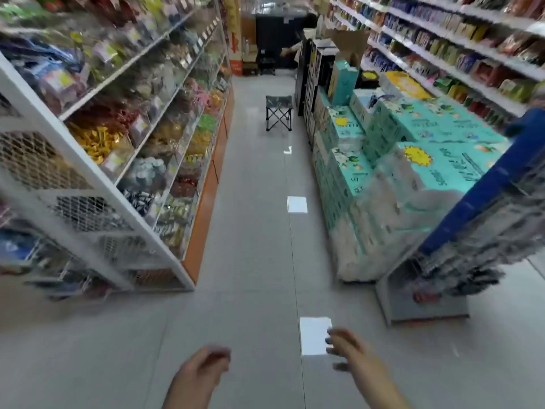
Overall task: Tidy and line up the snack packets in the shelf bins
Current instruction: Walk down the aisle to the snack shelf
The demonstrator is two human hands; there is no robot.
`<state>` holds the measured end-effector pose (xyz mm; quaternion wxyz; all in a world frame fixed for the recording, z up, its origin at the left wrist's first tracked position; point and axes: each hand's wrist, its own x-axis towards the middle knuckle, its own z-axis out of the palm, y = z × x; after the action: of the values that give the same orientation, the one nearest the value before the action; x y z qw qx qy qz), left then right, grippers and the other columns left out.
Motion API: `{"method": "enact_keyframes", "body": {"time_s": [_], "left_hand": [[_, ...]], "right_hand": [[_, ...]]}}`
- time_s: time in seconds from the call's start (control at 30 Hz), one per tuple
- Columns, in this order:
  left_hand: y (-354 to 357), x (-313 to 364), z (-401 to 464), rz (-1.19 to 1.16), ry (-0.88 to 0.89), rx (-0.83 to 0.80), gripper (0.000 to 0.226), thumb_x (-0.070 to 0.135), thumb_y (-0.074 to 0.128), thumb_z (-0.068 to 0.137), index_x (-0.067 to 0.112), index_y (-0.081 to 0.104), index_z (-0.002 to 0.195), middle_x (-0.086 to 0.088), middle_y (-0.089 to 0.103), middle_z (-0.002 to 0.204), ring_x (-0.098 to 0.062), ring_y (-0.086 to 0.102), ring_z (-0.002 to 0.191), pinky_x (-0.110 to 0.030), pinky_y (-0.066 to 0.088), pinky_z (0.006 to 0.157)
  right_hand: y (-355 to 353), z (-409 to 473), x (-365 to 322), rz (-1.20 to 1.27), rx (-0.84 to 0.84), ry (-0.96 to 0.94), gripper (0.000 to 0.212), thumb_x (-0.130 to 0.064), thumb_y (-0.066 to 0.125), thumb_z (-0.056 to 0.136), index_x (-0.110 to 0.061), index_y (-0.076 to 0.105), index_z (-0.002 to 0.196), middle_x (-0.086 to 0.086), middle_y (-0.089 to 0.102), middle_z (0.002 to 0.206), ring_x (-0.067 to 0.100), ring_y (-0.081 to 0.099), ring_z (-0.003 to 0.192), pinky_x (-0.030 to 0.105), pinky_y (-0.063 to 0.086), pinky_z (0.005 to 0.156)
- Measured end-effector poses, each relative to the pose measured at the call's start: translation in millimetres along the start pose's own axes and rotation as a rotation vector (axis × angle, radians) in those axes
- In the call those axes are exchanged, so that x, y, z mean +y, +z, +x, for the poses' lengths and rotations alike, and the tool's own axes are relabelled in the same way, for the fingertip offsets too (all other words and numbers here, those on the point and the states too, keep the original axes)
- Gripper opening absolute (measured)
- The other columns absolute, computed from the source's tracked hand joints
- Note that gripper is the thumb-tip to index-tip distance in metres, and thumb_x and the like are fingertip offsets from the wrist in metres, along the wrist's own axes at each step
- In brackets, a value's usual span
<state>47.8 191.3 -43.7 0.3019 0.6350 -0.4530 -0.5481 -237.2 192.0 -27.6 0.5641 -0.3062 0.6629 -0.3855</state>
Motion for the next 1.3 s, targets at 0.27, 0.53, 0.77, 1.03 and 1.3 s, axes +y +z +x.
{"method": "enact_keyframes", "body": {"time_s": [0.27,0.53,0.77,1.03,1.3], "left_hand": [[11,57,41,-0.187,0.241,0.135,0.037,0.021,0.059,0.090,0.011,0.067,0.125,-0.004,0.072,0.123,-0.022,0.066,0.119,-0.043,0.051,0.101],[22,58,73,-0.168,0.181,0.131,0.033,0.027,0.057,0.093,0.022,0.069,0.124,0.001,0.071,0.127,-0.018,0.065,0.122,-0.057,0.045,0.108],[-6,68,171,-0.175,0.120,0.152,0.030,0.033,0.057,0.094,0.032,0.071,0.121,0.002,0.071,0.126,-0.017,0.065,0.121,-0.057,0.045,0.108],[-39,161,350,-0.198,0.171,0.031,0.038,0.040,0.060,0.088,0.026,0.070,0.122,0.000,0.071,0.126,-0.019,0.065,0.121,-0.057,0.043,0.110],[-12,270,562,-0.165,0.244,-0.008,0.035,0.023,0.054,0.094,0.018,0.067,0.127,-0.001,0.070,0.127,-0.020,0.065,0.120,-0.052,0.046,0.108]], "right_hand": [[-19,47,-36,0.049,-0.031,-0.222,0.025,-0.017,0.059,0.104,-0.020,0.069,0.127,0.001,0.074,0.123,0.017,0.070,0.117,0.040,0.056,0.096],[-4,118,-77,-0.010,-0.112,-0.247,0.033,-0.032,0.058,0.099,-0.028,0.068,0.130,-0.005,0.072,0.128,0.015,0.066,0.123,0.050,0.052,0.106],[45,231,-139,-0.031,-0.134,-0.272,0.035,-0.034,0.057,0.096,-0.029,0.069,0.129,-0.005,0.073,0.128,0.016,0.067,0.123,0.048,0.053,0.105],[74,336,-212,-0.006,-0.045,-0.202,0.028,-0.017,0.054,0.107,-0.026,0.069,0.129,-0.007,0.072,0.128,0.013,0.067,0.123,0.046,0.052,0.107],[56,479,-265,0.046,0.010,-0.144,0.025,-0.018,0.060,0.105,-0.022,0.070,0.127,-0.006,0.073,0.128,0.012,0.068,0.120,0.044,0.051,0.107]]}}
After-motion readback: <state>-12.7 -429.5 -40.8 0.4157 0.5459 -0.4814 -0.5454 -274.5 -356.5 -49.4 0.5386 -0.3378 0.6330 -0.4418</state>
